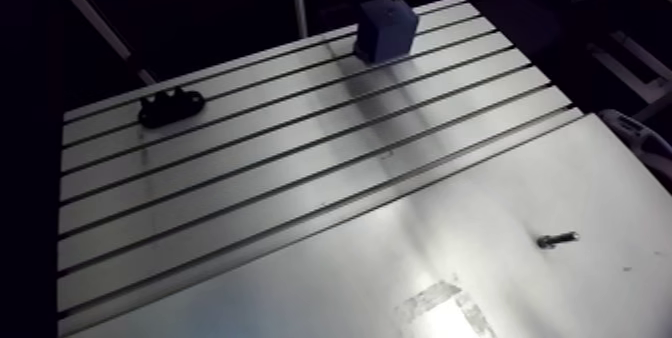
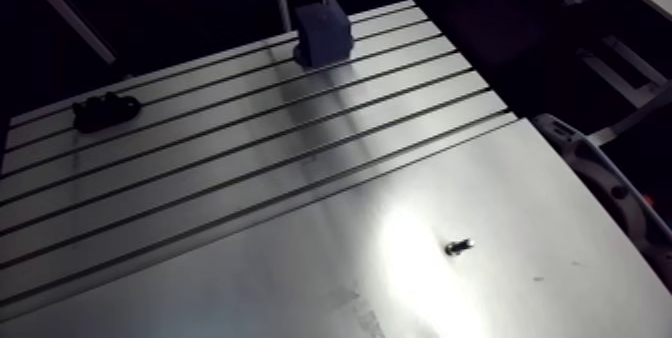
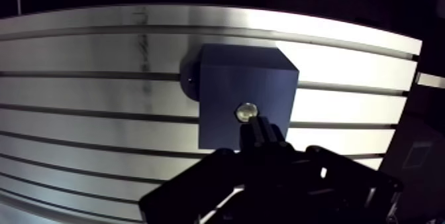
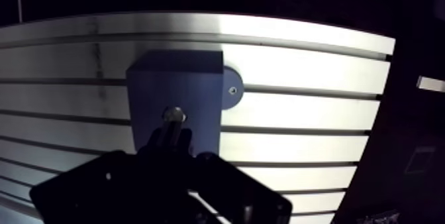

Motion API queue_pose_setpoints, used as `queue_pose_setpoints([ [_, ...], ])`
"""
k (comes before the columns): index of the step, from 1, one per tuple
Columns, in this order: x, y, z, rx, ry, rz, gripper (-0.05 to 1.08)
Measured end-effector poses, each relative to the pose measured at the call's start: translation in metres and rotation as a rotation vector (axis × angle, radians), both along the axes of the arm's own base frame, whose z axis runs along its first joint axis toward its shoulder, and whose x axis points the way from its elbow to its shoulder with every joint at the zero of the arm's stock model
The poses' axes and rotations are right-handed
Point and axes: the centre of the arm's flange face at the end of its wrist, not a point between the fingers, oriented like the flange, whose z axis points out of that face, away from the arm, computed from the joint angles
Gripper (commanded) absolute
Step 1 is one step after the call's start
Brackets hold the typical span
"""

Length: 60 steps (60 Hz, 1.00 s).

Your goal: Pick up the M10 bolt and insert it into the hex recess until seated.

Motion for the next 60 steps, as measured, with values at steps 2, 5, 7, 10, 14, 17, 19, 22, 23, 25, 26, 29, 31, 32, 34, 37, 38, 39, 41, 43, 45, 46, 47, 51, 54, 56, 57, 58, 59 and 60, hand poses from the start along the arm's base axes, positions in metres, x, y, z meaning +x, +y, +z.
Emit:
queue_pose_setpoints([
  [2,0.0,0.0,0.001,0.001,0.001,0.0,1.08],
  [5,0.0,0.0,0.003,0.002,0.002,0.0,1.08],
  [7,0.001,0.0,0.004,0.003,0.003,0.001,1.07],
  [10,0.001,-0.001,0.005,0.004,0.005,0.001,0.95],
  [14,0.001,-0.001,0.007,0.005,0.006,0.001,0.42],
  [17,0.001,-0.001,0.008,0.006,0.006,0.002,0.23],
  [19,0.001,-0.002,0.008,0.006,0.005,0.002,0.12],
  [22,0.002,-0.002,0.008,0.006,0.004,0.003,0.01],
  [23,0.002,-0.002,0.009,0.007,0.003,0.003,0.01],
  [25,0.002,-0.003,0.009,0.007,0.003,0.004,0.0],
  [26,0.002,-0.003,0.01,0.007,0.003,0.004,0.0],
  [29,0.003,-0.004,0.011,0.008,0.003,0.006,0.0],
  [31,0.003,-0.004,0.012,0.008,0.003,0.007,0.0],
  [32,0.003,-0.005,0.013,0.009,0.003,0.008,0.0],
  [34,0.004,-0.005,0.014,0.009,0.004,0.01,0.0],
  [37,0.005,-0.006,0.016,0.008,0.004,0.012,0.0],
  [38,0.005,-0.006,0.017,0.008,0.003,0.013,0.0],
  [39,0.005,-0.006,0.018,0.008,0.003,0.014,0.0],
  [41,0.007,-0.007,0.021,0.007,0.0,0.014,0.0],
  [43,0.008,-0.008,0.024,0.006,-0.003,0.014,0.0],
  [45,0.01,-0.009,0.027,0.005,-0.008,0.013,0.0],
  [46,0.011,-0.009,0.029,0.005,-0.01,0.012,0.0],
  [47,0.013,-0.01,0.032,0.005,-0.013,0.01,0.0],
  [51,0.018,-0.013,0.042,0.007,-0.019,-0.002,0.0],
  [54,0.023,-0.015,0.05,0.01,-0.018,-0.017,0.0],
  [56,0.025,-0.016,0.056,0.012,-0.016,-0.028,0.0],
  [57,0.027,-0.017,0.059,0.013,-0.015,-0.034,0.0],
  [58,0.028,-0.018,0.062,0.014,-0.013,-0.039,0.0],
  [59,0.029,-0.018,0.065,0.016,-0.011,-0.045,0.0],
  [60,0.03,-0.019,0.068,0.017,-0.009,-0.049,0.0],
])
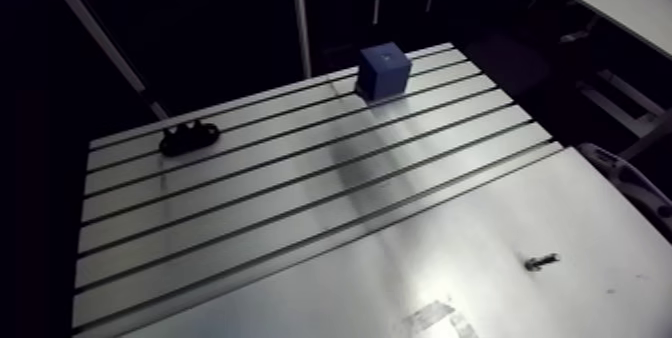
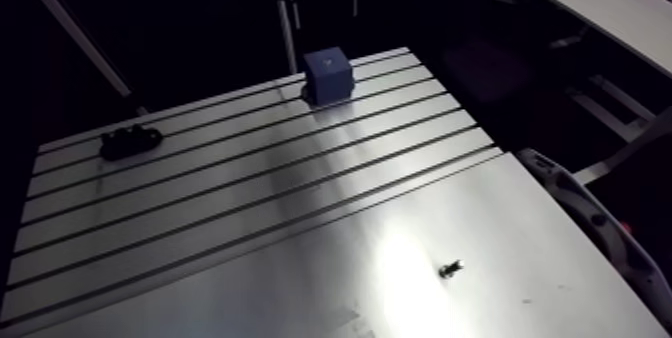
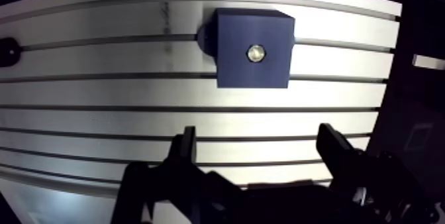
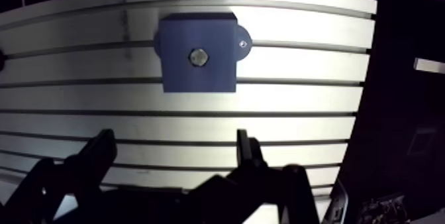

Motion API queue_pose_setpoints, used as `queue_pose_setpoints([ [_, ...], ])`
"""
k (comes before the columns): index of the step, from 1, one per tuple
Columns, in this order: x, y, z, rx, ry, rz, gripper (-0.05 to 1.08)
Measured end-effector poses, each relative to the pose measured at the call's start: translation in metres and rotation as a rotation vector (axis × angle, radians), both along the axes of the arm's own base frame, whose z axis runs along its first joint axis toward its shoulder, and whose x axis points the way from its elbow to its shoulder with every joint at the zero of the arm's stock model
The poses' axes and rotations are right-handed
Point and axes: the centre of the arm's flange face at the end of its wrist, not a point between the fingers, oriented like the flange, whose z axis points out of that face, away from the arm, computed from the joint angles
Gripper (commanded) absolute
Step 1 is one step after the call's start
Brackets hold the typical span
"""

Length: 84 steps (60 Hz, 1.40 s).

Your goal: Pick up the M10 bolt and insert it into the hex recess until seated.

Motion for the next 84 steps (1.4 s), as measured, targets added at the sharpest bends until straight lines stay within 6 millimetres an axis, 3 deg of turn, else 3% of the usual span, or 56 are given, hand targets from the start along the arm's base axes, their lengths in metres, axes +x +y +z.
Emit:
queue_pose_setpoints([
  [19,0.022,-0.023,0.052,0.016,0.036,-0.053,0.0],
  [38,0.046,-0.07,0.09,-0.002,0.02,-0.054,0.01],
  [84,0.119,-0.186,0.14,-0.014,0.01,-0.007,0.01],
])
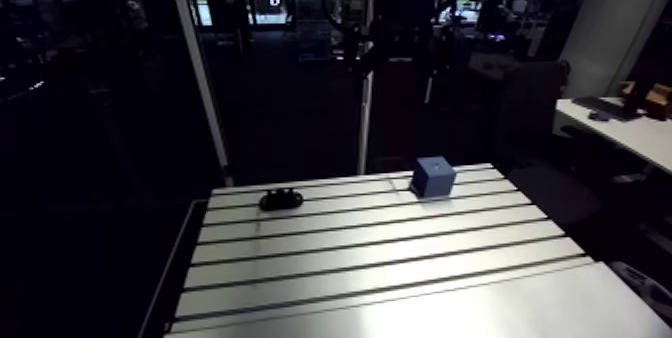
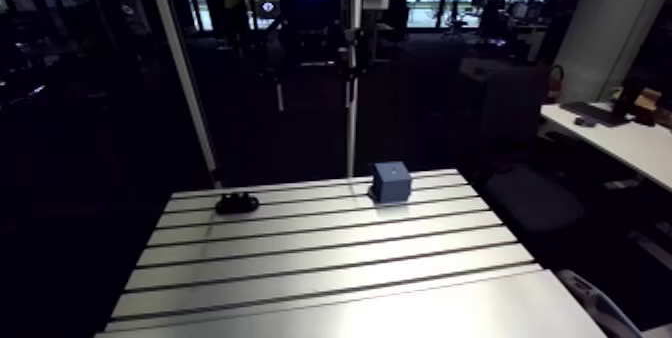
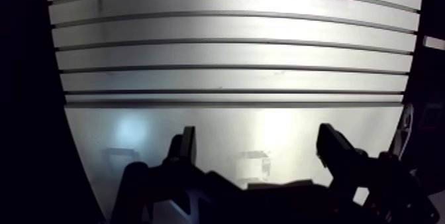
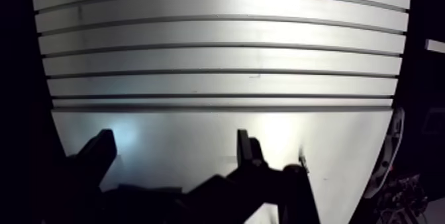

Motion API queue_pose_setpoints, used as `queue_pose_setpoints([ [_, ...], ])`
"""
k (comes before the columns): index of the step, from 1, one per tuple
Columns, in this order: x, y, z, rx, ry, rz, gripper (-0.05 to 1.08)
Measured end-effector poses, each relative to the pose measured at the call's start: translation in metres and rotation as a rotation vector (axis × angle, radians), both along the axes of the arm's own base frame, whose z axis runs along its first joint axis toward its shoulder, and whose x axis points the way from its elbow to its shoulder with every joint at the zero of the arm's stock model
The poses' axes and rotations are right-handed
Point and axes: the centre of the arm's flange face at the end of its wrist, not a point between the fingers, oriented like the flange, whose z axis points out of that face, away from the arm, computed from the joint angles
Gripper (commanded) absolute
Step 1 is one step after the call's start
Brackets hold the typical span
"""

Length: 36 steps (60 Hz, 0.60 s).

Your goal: Pick up the M10 bolt and insert it into the hex recess until seated.

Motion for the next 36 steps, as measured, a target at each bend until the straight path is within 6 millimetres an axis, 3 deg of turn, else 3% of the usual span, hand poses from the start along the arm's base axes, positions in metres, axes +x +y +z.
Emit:
queue_pose_setpoints([
  [9,0.004,-0.011,0.007,0.02,0.03,0.003,0.01],
  [36,-0.006,-0.02,0.027,0.034,0.083,0.017,0.01],
])
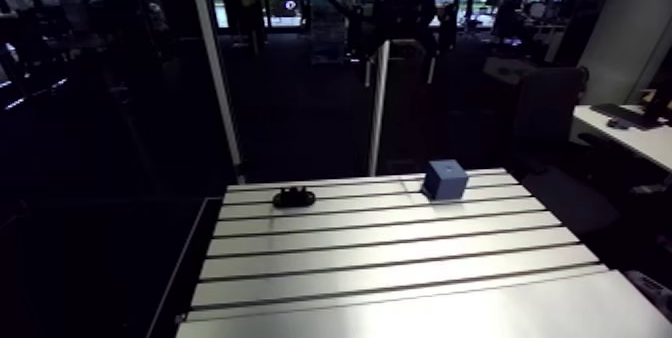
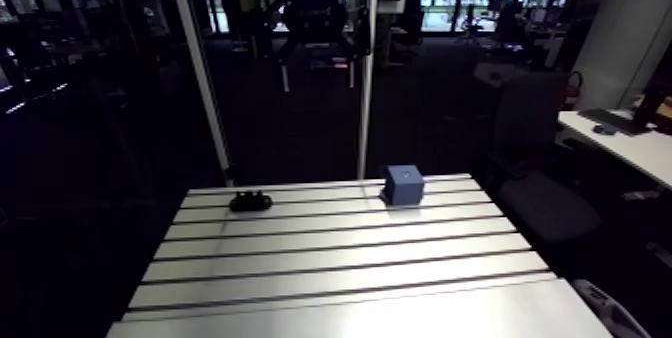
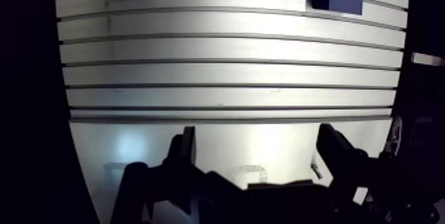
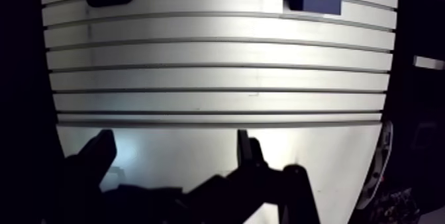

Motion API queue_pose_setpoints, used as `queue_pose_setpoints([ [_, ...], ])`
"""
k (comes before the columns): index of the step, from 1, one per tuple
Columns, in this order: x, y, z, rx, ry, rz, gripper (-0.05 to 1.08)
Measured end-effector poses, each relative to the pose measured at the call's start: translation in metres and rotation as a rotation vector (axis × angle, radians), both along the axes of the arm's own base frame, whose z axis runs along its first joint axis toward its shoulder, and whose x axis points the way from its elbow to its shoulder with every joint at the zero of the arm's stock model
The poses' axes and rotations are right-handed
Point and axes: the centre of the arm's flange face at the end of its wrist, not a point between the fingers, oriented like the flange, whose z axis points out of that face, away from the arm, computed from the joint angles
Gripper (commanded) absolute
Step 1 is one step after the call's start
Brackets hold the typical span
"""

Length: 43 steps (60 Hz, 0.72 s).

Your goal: Pick up the M10 bolt and insert it into the hex recess until seated.

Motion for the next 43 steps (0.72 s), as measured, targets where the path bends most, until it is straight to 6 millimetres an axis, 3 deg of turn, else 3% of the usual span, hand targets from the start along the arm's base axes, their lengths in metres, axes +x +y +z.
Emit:
queue_pose_setpoints([
  [43,0.0,-0.012,-0.001,-0.003,-0.019,0.019,0.01],
])
